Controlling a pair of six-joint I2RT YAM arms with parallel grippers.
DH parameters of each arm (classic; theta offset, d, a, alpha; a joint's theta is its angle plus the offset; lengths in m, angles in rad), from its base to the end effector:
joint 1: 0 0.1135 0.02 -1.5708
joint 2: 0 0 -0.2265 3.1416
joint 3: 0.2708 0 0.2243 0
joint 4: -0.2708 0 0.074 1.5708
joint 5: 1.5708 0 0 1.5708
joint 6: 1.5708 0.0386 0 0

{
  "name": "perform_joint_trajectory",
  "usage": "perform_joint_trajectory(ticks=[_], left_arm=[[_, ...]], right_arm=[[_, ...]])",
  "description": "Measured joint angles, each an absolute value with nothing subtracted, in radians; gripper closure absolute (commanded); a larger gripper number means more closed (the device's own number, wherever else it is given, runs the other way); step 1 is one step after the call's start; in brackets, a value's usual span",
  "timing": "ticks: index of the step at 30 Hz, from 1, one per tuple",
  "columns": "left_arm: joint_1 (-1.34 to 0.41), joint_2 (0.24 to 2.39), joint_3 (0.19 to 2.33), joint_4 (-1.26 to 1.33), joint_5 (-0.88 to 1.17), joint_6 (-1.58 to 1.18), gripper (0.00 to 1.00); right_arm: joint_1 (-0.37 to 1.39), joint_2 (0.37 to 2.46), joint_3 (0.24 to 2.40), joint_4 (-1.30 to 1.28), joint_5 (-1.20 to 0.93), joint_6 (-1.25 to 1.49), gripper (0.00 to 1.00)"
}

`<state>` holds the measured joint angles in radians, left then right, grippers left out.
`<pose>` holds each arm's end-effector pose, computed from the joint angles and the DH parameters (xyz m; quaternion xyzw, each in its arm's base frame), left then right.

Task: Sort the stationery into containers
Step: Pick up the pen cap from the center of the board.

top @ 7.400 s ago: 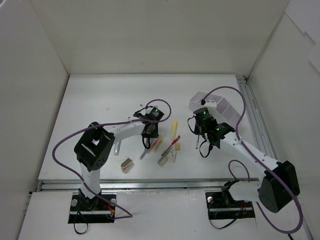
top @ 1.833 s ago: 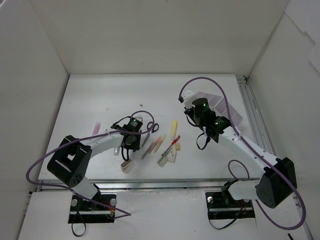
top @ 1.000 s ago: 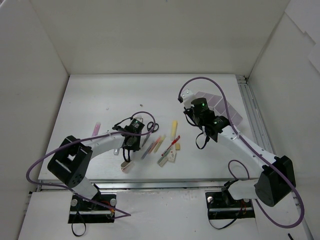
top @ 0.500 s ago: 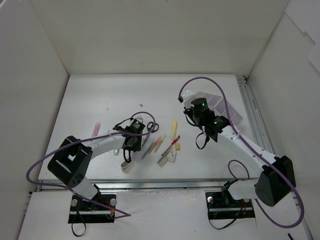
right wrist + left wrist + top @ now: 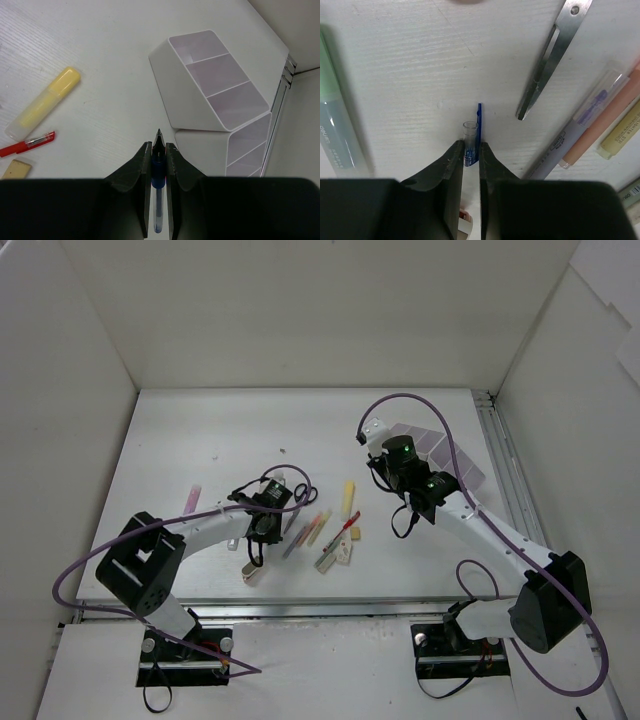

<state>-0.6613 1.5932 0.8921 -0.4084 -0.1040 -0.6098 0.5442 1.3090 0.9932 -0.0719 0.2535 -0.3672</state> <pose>0.2226 -0.1682 0.1457 0.0132 0.9722 -0.0948 0.2138 0.2519 0.1411 0.2801 -0.2991 0.7704 -0.0556 0.5603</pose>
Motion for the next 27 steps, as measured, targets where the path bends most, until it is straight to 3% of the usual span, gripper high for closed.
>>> perform_joint_trajectory(ticks=[5, 10, 19, 27], left_arm=[[-0.662, 1.597, 0.911, -0.451, -0.118, -0.599, 1.0], [-0.662, 1.578, 0.942, -0.514, -0.096, -0.514, 1.0], [-0.667, 1.348, 1.052, -0.483, 0.244, -0.37, 1.0], [-0.668, 1.285, 1.057, -0.49, 0.372, -0.347, 1.0]], right_arm=[[0.544, 1.309, 0.994, -0.072, 0.198, -0.411, 1.0], [0.544, 1.262, 0.965, -0.076, -0.006, -0.591, 1.0], [0.545, 1.118, 0.952, -0.174, -0.364, -0.999, 1.0], [0.624, 1.246, 1.04, -0.287, -0.479, -1.314, 1.0]])
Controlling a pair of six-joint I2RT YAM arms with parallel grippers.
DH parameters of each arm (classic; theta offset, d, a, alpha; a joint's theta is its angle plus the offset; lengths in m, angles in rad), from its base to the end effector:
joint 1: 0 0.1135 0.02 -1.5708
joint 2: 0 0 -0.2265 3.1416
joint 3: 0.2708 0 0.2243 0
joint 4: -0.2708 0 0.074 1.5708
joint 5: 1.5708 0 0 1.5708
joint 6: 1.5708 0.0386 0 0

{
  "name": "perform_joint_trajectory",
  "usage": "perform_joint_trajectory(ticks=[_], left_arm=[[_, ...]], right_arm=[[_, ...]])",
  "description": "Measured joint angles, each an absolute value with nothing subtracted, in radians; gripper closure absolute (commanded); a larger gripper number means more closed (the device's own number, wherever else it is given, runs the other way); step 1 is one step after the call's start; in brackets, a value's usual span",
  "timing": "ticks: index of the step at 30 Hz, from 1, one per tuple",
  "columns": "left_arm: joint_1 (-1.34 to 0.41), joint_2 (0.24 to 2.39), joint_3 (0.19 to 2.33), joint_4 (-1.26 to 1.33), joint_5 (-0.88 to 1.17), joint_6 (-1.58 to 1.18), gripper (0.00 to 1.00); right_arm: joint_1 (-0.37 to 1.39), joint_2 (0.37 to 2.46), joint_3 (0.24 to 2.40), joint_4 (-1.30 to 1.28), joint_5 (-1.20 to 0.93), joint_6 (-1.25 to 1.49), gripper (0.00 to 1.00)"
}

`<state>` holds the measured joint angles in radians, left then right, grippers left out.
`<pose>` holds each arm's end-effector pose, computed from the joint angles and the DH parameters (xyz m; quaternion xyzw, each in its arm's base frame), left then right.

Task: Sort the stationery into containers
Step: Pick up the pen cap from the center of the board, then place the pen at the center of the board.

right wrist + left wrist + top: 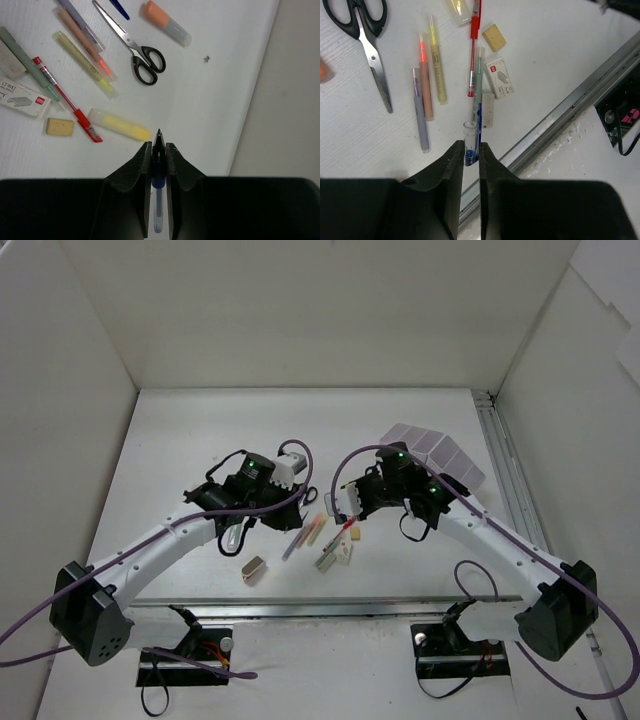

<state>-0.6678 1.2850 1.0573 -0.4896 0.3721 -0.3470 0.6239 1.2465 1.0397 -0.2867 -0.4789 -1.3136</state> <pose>0.1979 -0.1739 0.2682 0.2185 0.8709 -0.3448 0.2737 0.2063 0.1704 0.2913 -0.7562 0.3720 0.0231 0.5378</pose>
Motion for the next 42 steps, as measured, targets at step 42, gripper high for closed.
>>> perform_joint_trajectory(ticks=[42], left_arm=[[-0.639, 1.253, 0.895, -0.474, 0.202, -0.42, 1.0]], right_arm=[[0.405, 2.037, 1.424, -0.323, -0.118, -0.434, 0.64]])
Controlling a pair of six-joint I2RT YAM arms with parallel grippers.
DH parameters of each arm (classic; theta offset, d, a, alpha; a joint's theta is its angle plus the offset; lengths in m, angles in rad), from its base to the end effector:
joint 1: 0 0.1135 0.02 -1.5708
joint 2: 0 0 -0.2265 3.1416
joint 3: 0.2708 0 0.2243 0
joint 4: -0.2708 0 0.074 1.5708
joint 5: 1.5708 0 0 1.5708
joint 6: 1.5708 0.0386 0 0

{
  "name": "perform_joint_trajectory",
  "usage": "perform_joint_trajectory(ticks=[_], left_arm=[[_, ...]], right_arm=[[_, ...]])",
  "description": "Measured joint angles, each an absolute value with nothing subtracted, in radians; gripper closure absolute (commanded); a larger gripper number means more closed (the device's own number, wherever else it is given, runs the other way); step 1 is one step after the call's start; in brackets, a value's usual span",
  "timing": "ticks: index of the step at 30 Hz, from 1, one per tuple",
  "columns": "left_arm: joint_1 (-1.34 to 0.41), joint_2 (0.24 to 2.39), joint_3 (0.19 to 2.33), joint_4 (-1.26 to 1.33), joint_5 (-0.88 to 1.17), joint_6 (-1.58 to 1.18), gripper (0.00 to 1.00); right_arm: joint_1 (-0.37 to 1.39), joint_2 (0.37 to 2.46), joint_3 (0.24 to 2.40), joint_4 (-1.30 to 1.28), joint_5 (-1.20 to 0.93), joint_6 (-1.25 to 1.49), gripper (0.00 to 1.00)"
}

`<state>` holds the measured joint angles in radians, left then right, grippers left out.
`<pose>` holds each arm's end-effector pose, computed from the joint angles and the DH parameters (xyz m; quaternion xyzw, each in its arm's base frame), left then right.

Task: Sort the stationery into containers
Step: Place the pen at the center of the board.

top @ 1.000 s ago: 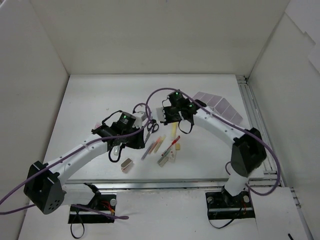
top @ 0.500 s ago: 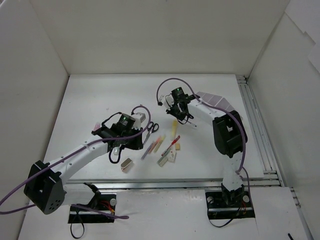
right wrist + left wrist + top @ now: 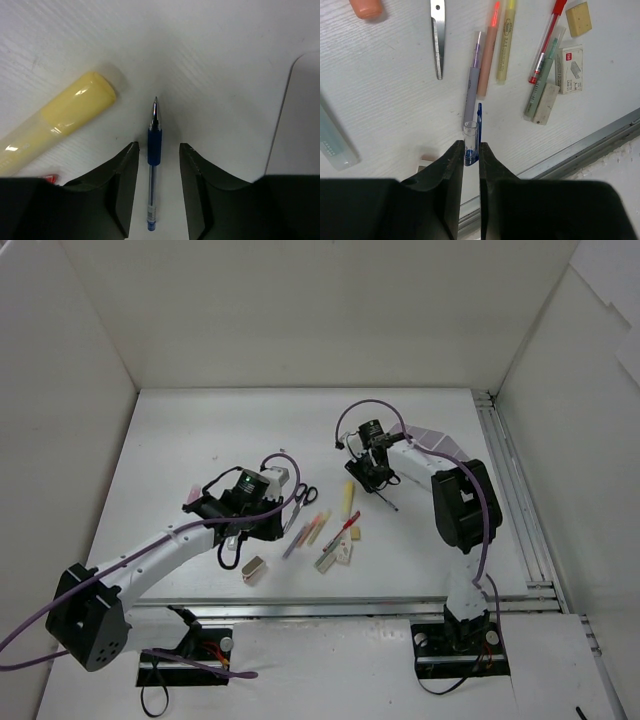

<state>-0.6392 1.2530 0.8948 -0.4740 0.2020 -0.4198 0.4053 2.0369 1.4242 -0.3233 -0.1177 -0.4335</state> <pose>0.1944 -0.1541 0.2264 0.1378 0.9183 -0.2625 0.2624 0.3656 0.1618 0.1502 -0.4030 0.8587 0.0515 0.3123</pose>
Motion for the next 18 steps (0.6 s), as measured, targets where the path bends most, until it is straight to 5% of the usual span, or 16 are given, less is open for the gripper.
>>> perform_joint_trajectory(ticks=[5, 18], left_arm=[[-0.638, 1.234, 0.893, -0.479, 0.168, -0.419, 1.0], [-0.602, 1.182, 0.893, -0.481, 0.155, -0.393, 1.0]], right_arm=[[0.398, 1.993, 1.368, -0.324, -0.105, -0.38, 0.53], [0.365, 1.805, 1.149, -0.352, -0.08, -0.265, 0.64]])
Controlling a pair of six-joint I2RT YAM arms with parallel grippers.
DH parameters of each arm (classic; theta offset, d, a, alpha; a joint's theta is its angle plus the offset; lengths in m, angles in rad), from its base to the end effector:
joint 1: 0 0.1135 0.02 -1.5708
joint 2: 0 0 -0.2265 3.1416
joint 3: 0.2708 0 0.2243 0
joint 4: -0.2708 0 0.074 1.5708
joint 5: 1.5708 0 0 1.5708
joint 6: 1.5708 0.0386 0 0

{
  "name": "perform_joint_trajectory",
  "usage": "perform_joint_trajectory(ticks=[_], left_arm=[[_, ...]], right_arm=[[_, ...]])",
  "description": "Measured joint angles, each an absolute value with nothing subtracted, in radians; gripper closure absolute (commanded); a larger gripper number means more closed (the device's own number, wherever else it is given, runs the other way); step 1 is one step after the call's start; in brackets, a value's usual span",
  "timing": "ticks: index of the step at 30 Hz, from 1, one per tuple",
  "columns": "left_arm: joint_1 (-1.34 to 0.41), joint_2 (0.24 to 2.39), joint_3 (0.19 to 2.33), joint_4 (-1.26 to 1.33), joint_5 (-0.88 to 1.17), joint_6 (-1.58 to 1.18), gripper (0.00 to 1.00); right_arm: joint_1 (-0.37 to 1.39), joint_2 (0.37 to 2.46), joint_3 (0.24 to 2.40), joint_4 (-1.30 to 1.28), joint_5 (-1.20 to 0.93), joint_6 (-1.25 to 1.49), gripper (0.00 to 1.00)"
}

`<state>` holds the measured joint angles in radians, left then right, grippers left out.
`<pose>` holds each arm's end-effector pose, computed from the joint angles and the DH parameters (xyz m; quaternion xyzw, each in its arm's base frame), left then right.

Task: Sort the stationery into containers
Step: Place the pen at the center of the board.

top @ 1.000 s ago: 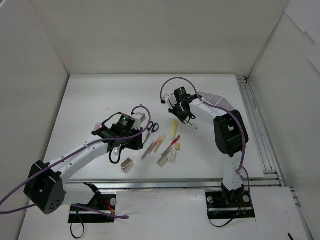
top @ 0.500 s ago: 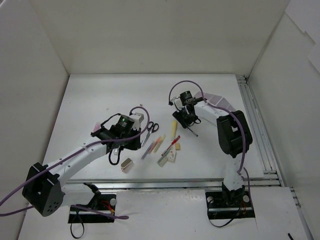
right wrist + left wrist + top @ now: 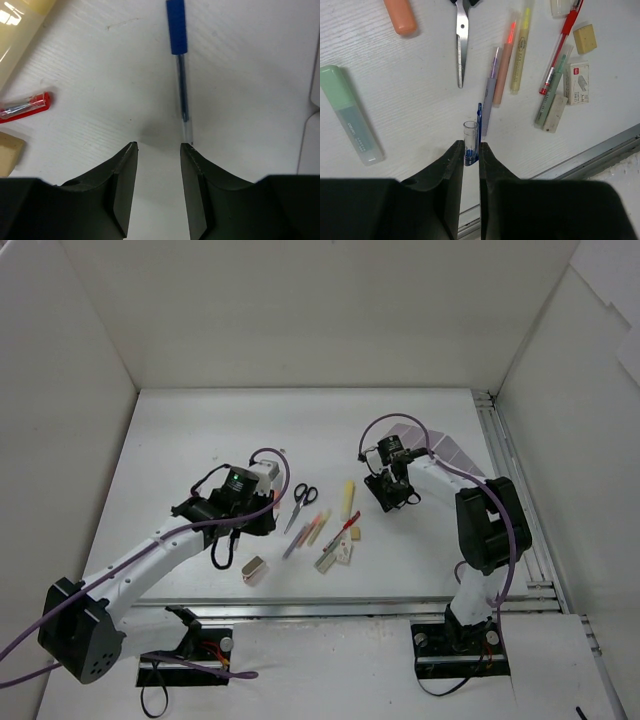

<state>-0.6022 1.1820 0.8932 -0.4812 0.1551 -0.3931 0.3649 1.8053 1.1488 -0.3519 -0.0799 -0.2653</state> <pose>0.1935 -0.1402 0.2410 0.1259 0.9100 -0.2482 0.3074 0.3169 0.1244 0.1543 -0.3080 0.9093 0.0521 0.2750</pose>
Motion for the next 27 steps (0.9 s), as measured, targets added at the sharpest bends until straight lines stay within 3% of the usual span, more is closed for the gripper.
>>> perform_joint_trajectory(ticks=[15, 18, 19, 20, 21, 27], left_arm=[[-0.589, 1.216, 0.915, -0.484, 0.168, -0.366, 1.0], [-0.589, 1.219, 0.916, -0.483, 0.168, -0.366, 1.0], [-0.589, 1.222, 0.918, -0.484, 0.168, -0.366, 1.0], [-0.589, 1.224, 0.92, -0.483, 0.167, -0.366, 1.0], [-0.589, 1.227, 0.921, -0.483, 0.167, -0.366, 1.0], [-0.589, 1.239, 0.936, -0.49, 0.155, -0.366, 1.0]], right_arm=[[0.339, 1.832, 1.175, -0.361, -0.138, -0.315, 0.61], [0.339, 1.822, 1.192, -0.363, -0.138, -0.344, 0.5], [0.336, 1.819, 1.197, -0.365, -0.138, -0.352, 0.28], [0.333, 1.817, 1.209, -0.365, -0.138, -0.358, 0.23], [0.33, 1.817, 1.221, -0.364, -0.135, -0.375, 0.04], [0.27, 1.818, 1.267, -0.364, -0.146, -0.424, 0.02]])
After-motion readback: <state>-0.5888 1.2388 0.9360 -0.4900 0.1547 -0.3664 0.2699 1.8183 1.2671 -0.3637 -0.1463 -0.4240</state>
